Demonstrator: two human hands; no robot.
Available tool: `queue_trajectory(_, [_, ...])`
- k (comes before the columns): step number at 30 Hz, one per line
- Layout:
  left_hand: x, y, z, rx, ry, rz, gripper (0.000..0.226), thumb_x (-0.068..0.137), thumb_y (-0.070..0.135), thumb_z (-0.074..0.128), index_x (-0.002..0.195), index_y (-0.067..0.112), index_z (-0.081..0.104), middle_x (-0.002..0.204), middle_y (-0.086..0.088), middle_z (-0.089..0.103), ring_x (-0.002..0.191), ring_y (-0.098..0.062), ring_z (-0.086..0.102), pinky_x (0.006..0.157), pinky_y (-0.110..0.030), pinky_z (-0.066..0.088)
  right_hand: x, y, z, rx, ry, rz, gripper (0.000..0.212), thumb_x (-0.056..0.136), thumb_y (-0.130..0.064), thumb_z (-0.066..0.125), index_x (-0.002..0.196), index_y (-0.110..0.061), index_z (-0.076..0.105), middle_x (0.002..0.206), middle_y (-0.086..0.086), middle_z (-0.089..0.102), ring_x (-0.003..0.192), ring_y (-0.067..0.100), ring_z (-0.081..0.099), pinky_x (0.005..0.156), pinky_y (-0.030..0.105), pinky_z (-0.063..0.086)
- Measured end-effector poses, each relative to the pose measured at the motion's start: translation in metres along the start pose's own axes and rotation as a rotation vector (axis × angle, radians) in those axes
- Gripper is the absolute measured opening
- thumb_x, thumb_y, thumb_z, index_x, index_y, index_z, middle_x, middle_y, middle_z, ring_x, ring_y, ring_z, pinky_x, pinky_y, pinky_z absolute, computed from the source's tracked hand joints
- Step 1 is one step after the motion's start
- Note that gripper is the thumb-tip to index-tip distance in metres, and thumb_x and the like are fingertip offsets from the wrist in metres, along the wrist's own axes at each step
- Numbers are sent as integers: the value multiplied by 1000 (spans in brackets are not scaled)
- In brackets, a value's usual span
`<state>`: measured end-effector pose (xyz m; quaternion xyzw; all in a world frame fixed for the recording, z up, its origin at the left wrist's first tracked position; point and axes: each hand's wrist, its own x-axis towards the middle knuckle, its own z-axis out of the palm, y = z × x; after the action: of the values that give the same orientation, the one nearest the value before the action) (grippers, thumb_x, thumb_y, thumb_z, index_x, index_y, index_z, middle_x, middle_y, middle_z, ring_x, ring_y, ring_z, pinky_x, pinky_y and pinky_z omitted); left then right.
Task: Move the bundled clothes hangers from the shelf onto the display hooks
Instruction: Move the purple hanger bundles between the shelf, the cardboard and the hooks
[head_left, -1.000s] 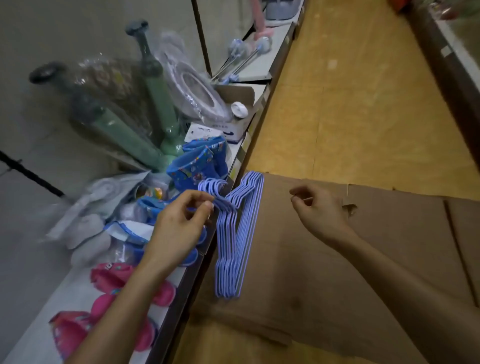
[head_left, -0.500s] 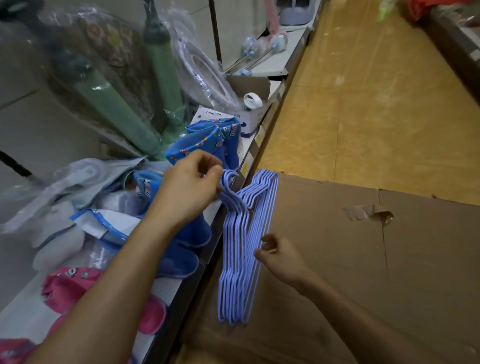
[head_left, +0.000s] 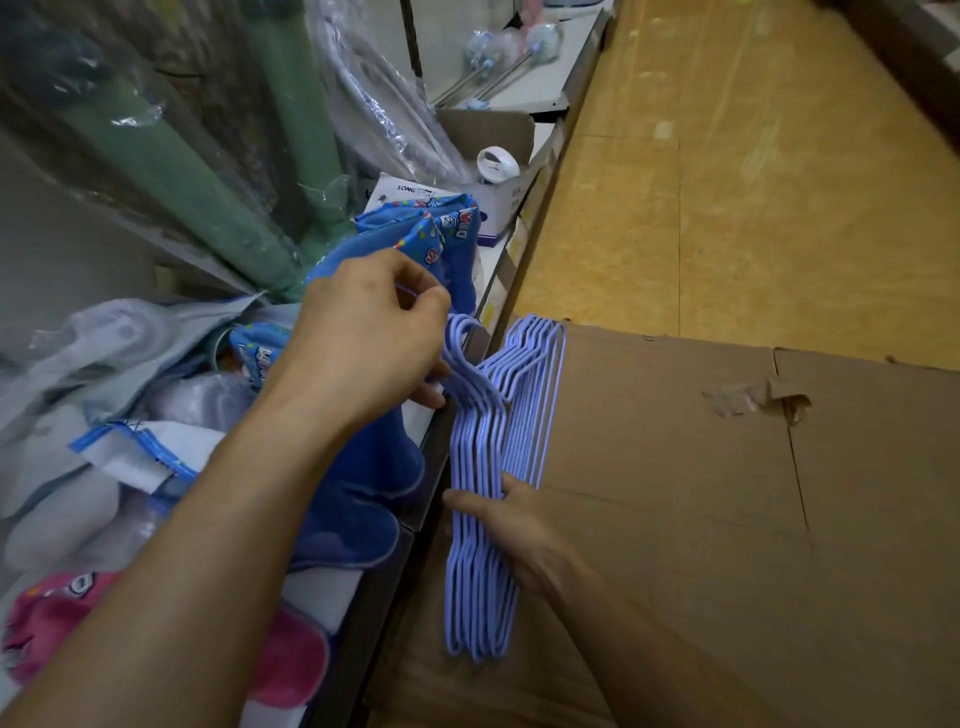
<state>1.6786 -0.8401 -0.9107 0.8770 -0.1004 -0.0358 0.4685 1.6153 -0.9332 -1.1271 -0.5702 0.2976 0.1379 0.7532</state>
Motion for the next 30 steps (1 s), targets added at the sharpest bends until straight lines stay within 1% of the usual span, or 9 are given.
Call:
queue_trajectory(5, [4, 2, 7, -58, 14, 17, 12, 95, 15, 54, 90, 13, 65, 63, 5, 67, 59, -29, 73, 57, -47, 61, -6, -7, -10, -173, 141, -112, 33, 73, -9, 84, 95, -17, 61, 83, 6, 69, 67, 18, 65, 55, 27, 57])
queue_trajectory(9, [1, 8, 20, -20, 23, 85, 14, 95, 16, 56, 87, 18, 67, 75, 4, 68, 61, -22, 72, 53, -42, 60, -13, -15, -34, -486, 316, -147, 66, 47, -49, 69, 106, -21, 59, 92, 6, 72, 80, 30, 70, 70, 44, 60])
queue_trajectory(11, [0, 8, 26, 5, 20, 105, 14, 95, 18, 57, 86, 21, 67, 80, 5, 68, 61, -21, 72, 53, -41, 61, -23, -24, -52, -620, 383, -139, 68, 55, -52, 68, 114, -20, 58, 103, 8, 71, 94, 34, 68, 77, 39, 57])
queue_trajectory(13, [0, 8, 32, 24, 10, 98, 14, 95, 18, 57, 86, 22, 67, 82, 6, 69, 61, -18, 72, 54, -42, 61, -28, -32, -72, -696, 450, -163, 54, 74, -45, 69, 119, -16, 56, 114, 13, 68, 106, 37, 64, 81, 37, 51])
queue_trajectory(15, [0, 11, 38, 18, -6, 89, 14, 95, 19, 57, 87, 22, 67, 84, 6, 70, 61, -17, 72, 57, -43, 61, -31, -38, -92, -741, 489, -207, 46, 81, -41, 63, 117, -13, 56, 114, 16, 67, 107, 39, 63, 81, 38, 51])
queue_trajectory(19, [-5, 20, 55, -66, -13, 43, 12, 95, 17, 58, 90, 19, 69, 87, -1, 71, 65, -17, 72, 60, -39, 61, -48, -53, -124, -737, 482, -247, 39, 77, -41, 58, 107, -15, 63, 98, 13, 71, 94, 38, 67, 75, 39, 55])
queue_trajectory(24, [-7, 24, 79, -240, -7, -100, 11, 97, 13, 57, 106, 11, 64, 98, -11, 64, 67, -19, 69, 63, -39, 61, -81, -73, -159, -542, 357, -335, 7, 80, -23, 65, 80, -20, 58, 68, 1, 64, 59, 20, 63, 55, 38, 54])
queue_trajectory(26, [-7, 26, 87, -310, 5, -187, 18, 97, 14, 58, 115, 10, 58, 102, -10, 62, 75, -23, 69, 69, -42, 60, -96, -83, -172, -482, 280, -359, 13, 84, -14, 64, 78, -16, 53, 59, -2, 55, 46, 12, 54, 44, 31, 46])
queue_trajectory(30, [-7, 29, 101, -474, -1, -356, 28, 96, 21, 63, 119, 18, 47, 94, 0, 56, 87, -24, 64, 73, -35, 55, -125, -101, -191, -415, 171, -407, 22, 81, -2, 61, 73, -13, 44, 52, 0, 42, 38, 13, 39, 40, 27, 37])
